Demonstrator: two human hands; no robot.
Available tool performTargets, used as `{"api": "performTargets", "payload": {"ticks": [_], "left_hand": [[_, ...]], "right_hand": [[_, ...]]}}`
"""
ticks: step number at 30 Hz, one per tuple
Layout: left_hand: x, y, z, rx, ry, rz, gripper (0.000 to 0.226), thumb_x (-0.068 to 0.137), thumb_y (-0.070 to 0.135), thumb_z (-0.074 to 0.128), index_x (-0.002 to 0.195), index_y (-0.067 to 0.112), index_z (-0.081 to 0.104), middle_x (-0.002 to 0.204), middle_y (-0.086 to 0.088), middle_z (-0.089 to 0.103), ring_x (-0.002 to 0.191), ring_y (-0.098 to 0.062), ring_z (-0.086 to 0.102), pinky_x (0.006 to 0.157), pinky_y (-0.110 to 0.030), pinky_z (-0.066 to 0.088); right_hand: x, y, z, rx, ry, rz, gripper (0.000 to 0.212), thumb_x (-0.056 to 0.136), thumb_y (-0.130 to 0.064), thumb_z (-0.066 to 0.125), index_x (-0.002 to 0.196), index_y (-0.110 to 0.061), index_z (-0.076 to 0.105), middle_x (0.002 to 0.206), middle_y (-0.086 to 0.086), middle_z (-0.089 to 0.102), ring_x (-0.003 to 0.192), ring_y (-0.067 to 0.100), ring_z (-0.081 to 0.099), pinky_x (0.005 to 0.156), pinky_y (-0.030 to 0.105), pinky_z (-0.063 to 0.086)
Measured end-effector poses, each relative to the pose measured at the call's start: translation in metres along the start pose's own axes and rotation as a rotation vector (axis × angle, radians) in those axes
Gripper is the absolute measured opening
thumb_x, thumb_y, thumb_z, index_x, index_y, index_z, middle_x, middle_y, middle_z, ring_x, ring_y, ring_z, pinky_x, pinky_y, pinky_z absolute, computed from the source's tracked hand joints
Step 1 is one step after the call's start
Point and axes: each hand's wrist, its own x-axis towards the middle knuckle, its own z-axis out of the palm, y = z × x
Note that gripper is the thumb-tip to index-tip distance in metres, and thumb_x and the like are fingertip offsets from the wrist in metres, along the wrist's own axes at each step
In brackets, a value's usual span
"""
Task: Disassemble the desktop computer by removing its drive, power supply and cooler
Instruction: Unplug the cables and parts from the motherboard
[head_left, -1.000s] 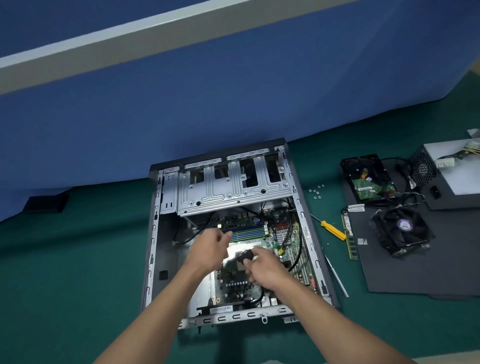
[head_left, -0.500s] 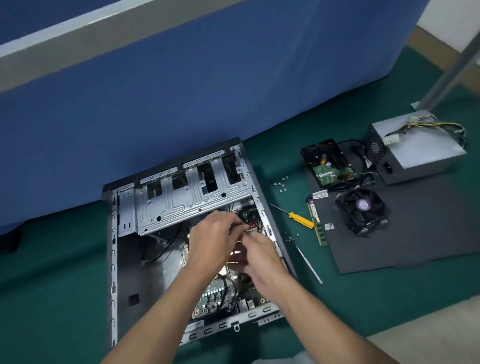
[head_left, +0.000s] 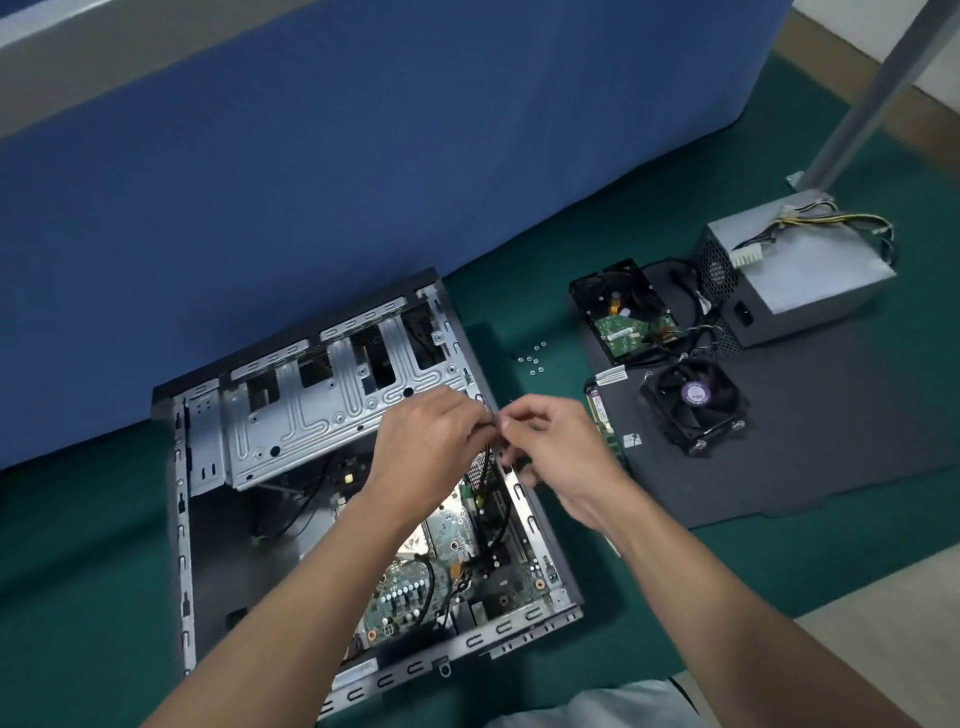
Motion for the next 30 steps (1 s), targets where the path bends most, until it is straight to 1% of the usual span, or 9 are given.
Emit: {"api": "performTargets", "payload": {"ticks": [4, 7, 10, 13, 20, 23, 26, 28, 30], "left_hand": [[0.005, -0.002, 0.013, 0.022, -0.088, -0.112, 0.038, 0.083, 0.044, 0.069, 0.107, 0.015, 0.071, 0.106, -0.001, 0.071, 0.1, -0.02, 0.065, 0.082, -0.039, 0.053], [-0.002, -0.02, 0.022, 0.046, -0.182, -0.395, 0.066, 0.095, 0.058, 0.038, 0.148, 0.018, 0.037, 0.155, 0.0, 0.034, 0.142, -0.017, 0.031, 0.117, -0.043, 0.025], [-0.024, -0.046, 0.027, 0.029, -0.307, -0.539, 0.066, 0.099, 0.058, 0.018, 0.156, 0.025, 0.009, 0.163, 0.004, 0.005, 0.149, -0.012, 0.002, 0.118, -0.034, 0.003], [-0.045, -0.062, 0.022, 0.027, -0.323, -0.512, 0.058, 0.101, 0.053, 0.017, 0.155, 0.034, 0.005, 0.163, 0.004, 0.004, 0.149, -0.011, -0.003, 0.119, -0.032, 0.001], [-0.083, -0.083, 0.009, 0.064, -0.287, -0.558, 0.056, 0.101, 0.05, 0.017, 0.155, 0.034, 0.008, 0.162, 0.006, 0.002, 0.148, -0.009, -0.006, 0.118, -0.028, -0.004], [-0.108, -0.098, 0.0, 0.136, -0.274, -0.606, 0.057, 0.101, 0.052, 0.014, 0.154, 0.034, 0.006, 0.16, 0.006, 0.001, 0.145, -0.007, -0.006, 0.117, -0.029, -0.005], [-0.136, -0.114, -0.011, 0.182, -0.276, -0.676, 0.058, 0.099, 0.055, 0.008, 0.153, 0.034, 0.002, 0.16, 0.006, 0.002, 0.146, -0.008, -0.005, 0.12, -0.033, -0.003], [-0.154, -0.124, -0.018, 0.233, -0.265, -0.687, 0.059, 0.101, 0.053, 0.009, 0.155, 0.029, 0.009, 0.161, 0.003, 0.01, 0.148, -0.01, 0.001, 0.122, -0.036, 0.002], [-0.172, -0.135, -0.026, 0.302, -0.248, -0.669, 0.057, 0.104, 0.048, 0.013, 0.155, 0.023, 0.02, 0.16, -0.001, 0.02, 0.149, -0.016, 0.011, 0.122, -0.04, 0.01]], "right_hand": [[0.024, 0.012, -0.022, -0.268, 0.154, -0.075, 0.016, 0.09, -0.022, 0.065, 0.074, -0.024, 0.067, 0.066, -0.012, 0.063, 0.063, 0.01, 0.06, 0.057, 0.027, 0.042], [0.044, 0.033, -0.033, -0.835, 0.295, -0.151, 0.01, 0.094, -0.023, 0.059, 0.09, -0.019, 0.067, 0.094, 0.0, 0.065, 0.091, 0.023, 0.061, 0.076, 0.031, 0.045], [0.057, 0.056, -0.032, -1.165, 0.193, -0.159, 0.017, 0.096, -0.014, 0.05, 0.104, -0.014, 0.065, 0.108, 0.007, 0.059, 0.096, 0.03, 0.058, 0.08, 0.037, 0.048], [0.066, 0.068, -0.028, -1.365, 0.092, -0.194, 0.021, 0.095, -0.007, 0.043, 0.109, -0.01, 0.058, 0.114, 0.01, 0.054, 0.101, 0.032, 0.053, 0.077, 0.04, 0.046], [0.065, 0.072, -0.028, -1.468, 0.129, -0.192, 0.021, 0.094, -0.003, 0.045, 0.108, -0.009, 0.059, 0.112, 0.01, 0.056, 0.093, 0.029, 0.057, 0.072, 0.04, 0.052], [0.056, 0.047, -0.018, -1.164, 0.384, -0.26, 0.021, 0.096, -0.014, 0.05, 0.109, -0.008, 0.065, 0.11, 0.013, 0.059, 0.093, 0.032, 0.059, 0.075, 0.037, 0.047], [0.035, 0.009, 0.001, -0.835, 0.609, -0.61, 0.017, 0.092, -0.01, 0.055, 0.103, -0.004, 0.066, 0.1, 0.012, 0.06, 0.08, 0.026, 0.057, 0.072, 0.024, 0.035], [0.017, -0.007, 0.025, -0.874, 0.449, -0.821, 0.013, 0.09, -0.009, 0.056, 0.098, -0.006, 0.066, 0.093, 0.006, 0.059, 0.072, 0.015, 0.053, 0.066, 0.019, 0.035], [0.007, 0.0, 0.06, -1.068, 0.026, -0.782, 0.016, 0.092, -0.012, 0.055, 0.104, -0.01, 0.066, 0.1, 0.003, 0.062, 0.084, 0.014, 0.056, 0.076, 0.021, 0.045]]}}
